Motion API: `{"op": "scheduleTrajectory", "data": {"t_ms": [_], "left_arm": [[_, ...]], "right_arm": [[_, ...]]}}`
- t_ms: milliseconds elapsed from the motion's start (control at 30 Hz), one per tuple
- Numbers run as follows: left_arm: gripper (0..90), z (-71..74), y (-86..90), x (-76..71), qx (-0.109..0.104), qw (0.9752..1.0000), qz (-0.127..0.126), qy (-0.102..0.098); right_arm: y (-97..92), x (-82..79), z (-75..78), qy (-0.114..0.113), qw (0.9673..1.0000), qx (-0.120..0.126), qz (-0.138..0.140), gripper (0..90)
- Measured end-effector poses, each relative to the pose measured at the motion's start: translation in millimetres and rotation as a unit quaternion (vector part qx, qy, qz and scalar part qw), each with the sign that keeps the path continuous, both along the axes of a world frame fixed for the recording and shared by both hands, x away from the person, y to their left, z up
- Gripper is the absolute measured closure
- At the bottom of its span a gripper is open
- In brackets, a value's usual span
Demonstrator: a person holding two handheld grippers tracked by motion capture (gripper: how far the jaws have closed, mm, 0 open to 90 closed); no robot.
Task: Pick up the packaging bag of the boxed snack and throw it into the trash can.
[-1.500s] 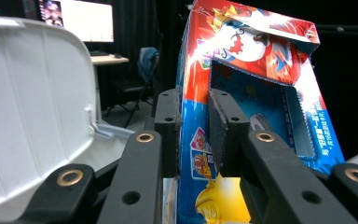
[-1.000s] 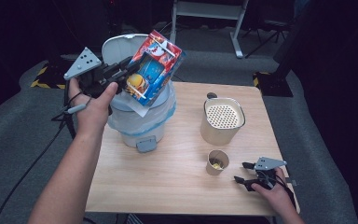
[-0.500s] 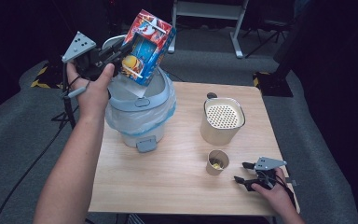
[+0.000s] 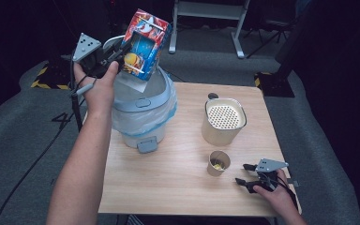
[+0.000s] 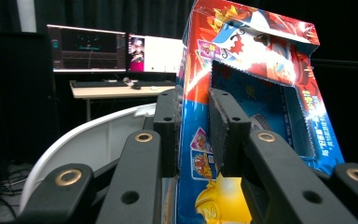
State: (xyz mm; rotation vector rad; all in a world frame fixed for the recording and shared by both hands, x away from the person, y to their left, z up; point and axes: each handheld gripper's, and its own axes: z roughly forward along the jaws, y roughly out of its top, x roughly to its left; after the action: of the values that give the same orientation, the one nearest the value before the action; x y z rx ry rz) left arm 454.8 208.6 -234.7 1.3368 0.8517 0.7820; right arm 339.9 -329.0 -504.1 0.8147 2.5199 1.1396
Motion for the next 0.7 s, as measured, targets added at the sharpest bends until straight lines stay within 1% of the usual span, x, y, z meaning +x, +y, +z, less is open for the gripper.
{"op": "scheduleTrajectory", "data": {"t_ms": [100,233,367,400,433,467,500,533,567,633,700], "left_arm": [[74.1,-4.1,1.4,3.9,-0.007,1.0,0.006,-0.004],[74.1,-10.5,0.4,8.0,-0.006,0.9999,0.008,-0.007],[73.3,-12.6,-1.7,7.1,-0.003,1.0,0.006,-0.003],[72.2,-13.4,-1.9,6.4,0.0,1.0,0.007,-0.002],[70.7,-14.4,-2.0,6.0,-0.002,1.0,0.008,-0.001],[67.8,-15.1,-1.8,5.8,-0.004,0.9999,0.009,0.001],[61.5,-15.9,-1.6,4.9,-0.004,0.9998,0.02,0.006],[46.1,-16.5,-1.2,4.1,-0.003,0.9996,0.025,0.01],[39.3,-17.0,-1.0,3.5,-0.004,0.9996,0.025,0.012],[33.4,-18.2,-0.2,1.3,-0.003,0.9997,0.02,0.012],[29.6,-17.9,-0.1,-2.4,0.005,0.9997,0.022,0.011]], "right_arm": [[0.0,0.0,0.0,0.0,1.0,0.0,0.0,29.3],[0.0,0.0,0.0,0.0,1.0,0.0,0.0,29.3],[0.0,0.0,0.0,0.0,1.0,0.0,0.0,29.3],[0.0,0.0,0.0,0.0,1.0,0.0,0.0,29.3],[0.0,0.0,0.0,0.0,1.0,0.0,0.0,29.3],[0.0,0.0,0.0,0.0,1.0,0.0,0.0,29.3],[0.0,0.0,0.0,0.0,1.0,0.0,0.0,29.3],[0.0,0.0,0.0,0.0,1.0,0.0,0.0,29.3],[0.0,0.0,0.0,0.0,1.0,0.0,0.0,29.3],[0.0,0.0,0.0,0.0,1.0,0.0,0.0,29.3],[0.0,0.0,0.0,0.0,1.0,0.0,0.0,29.3]]}}
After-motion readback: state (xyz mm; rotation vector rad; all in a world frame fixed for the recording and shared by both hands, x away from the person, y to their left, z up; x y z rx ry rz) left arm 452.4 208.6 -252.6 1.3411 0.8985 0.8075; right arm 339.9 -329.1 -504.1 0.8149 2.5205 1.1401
